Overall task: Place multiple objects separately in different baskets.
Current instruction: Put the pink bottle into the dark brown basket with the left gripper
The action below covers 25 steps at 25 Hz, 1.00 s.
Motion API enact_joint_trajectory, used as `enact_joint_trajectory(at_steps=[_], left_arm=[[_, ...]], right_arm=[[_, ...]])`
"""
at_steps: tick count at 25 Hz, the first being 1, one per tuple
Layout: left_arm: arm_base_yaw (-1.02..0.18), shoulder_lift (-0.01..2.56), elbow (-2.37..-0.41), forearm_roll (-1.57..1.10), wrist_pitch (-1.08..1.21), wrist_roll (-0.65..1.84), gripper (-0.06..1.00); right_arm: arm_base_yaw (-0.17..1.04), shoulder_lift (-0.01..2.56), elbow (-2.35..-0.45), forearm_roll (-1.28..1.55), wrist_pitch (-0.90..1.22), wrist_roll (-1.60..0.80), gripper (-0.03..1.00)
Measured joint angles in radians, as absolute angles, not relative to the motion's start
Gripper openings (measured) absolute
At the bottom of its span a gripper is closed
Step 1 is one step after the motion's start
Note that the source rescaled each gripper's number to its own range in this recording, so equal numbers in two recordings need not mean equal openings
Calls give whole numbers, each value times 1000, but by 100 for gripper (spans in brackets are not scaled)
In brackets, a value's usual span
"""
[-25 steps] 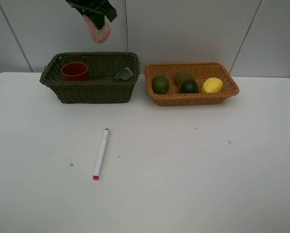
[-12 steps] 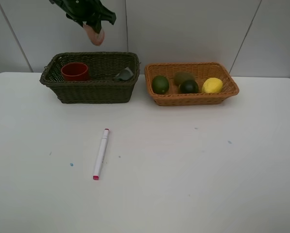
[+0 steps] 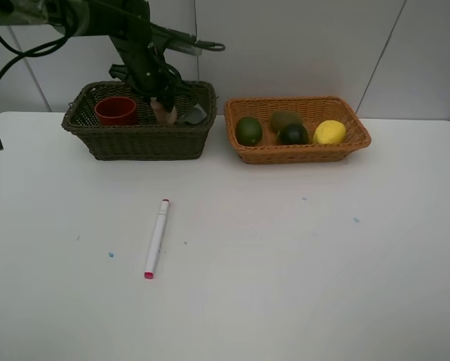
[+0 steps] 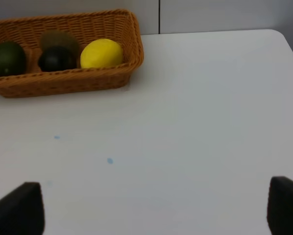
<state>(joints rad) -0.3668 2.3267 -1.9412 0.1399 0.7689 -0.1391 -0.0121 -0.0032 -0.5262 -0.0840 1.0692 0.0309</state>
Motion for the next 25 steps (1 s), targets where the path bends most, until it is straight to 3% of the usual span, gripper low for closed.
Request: enact_joint_trajectory(at_steps=[19,20,23,25], left_arm=[[-365,2327,-1941,120,751,-139,43],[-365,2327,-1941,115,751,-141,48],[-366,2327,-1941,95,751,-164,85],[-366,2327,-1941,90,748,-176,95]], right_arm=[[-12,-3,-526,-84,1069,31,99],[-12,-3,-526,-84,1069,31,99],[-12,-3,-526,-84,1069,31,99],[-12,-3,-526,-84,1069,31,99]])
